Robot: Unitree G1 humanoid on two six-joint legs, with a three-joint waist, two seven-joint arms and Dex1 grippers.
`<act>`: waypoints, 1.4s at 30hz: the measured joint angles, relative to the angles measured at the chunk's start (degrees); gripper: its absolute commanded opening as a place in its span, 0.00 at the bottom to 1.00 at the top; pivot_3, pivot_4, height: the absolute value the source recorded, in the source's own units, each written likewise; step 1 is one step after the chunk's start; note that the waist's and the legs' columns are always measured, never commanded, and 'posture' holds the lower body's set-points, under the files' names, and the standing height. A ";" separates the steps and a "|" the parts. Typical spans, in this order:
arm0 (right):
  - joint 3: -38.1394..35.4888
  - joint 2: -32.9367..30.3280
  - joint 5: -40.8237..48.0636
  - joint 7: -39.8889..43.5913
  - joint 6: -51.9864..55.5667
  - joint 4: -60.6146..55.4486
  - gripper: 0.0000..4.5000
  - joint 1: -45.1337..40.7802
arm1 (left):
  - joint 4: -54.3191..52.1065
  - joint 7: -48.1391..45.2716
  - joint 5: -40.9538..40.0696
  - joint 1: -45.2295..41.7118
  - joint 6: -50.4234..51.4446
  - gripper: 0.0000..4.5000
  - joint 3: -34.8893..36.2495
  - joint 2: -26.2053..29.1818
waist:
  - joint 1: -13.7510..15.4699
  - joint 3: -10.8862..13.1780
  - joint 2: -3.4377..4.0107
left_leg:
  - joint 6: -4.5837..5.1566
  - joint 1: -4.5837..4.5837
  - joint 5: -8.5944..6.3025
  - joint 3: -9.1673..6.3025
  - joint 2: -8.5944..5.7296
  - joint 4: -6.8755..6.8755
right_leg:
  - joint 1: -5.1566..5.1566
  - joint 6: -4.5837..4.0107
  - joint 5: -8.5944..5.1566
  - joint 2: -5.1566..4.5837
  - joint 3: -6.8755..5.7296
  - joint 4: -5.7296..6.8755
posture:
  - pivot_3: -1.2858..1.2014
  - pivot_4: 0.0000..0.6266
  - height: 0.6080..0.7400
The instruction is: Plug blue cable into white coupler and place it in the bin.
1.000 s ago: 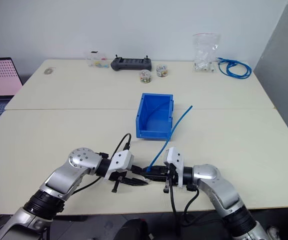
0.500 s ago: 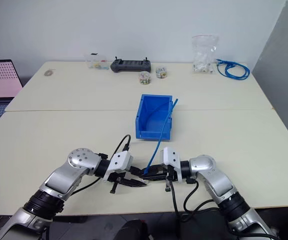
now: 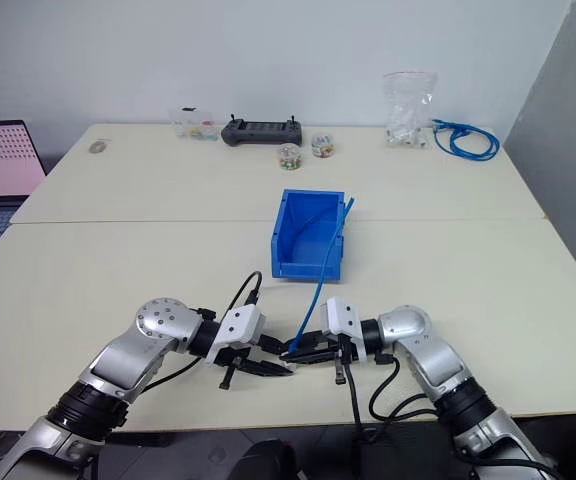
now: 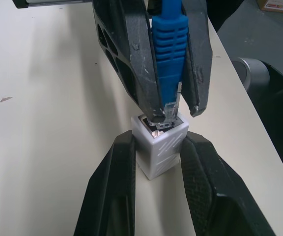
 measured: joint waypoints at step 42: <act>2.09 -0.81 -3.08 6.62 1.31 1.07 0.04 -1.50 | -0.36 -1.38 0.36 1.77 -3.08 0.22 -0.94 -0.69 | 0.17 -0.26 0.18 | 0.01 0.28 -0.02 -0.01 -0.02 -0.07 | 0.31 0.24 -0.16 -0.04 0.00 -0.11 | 0.52 0.24 1.00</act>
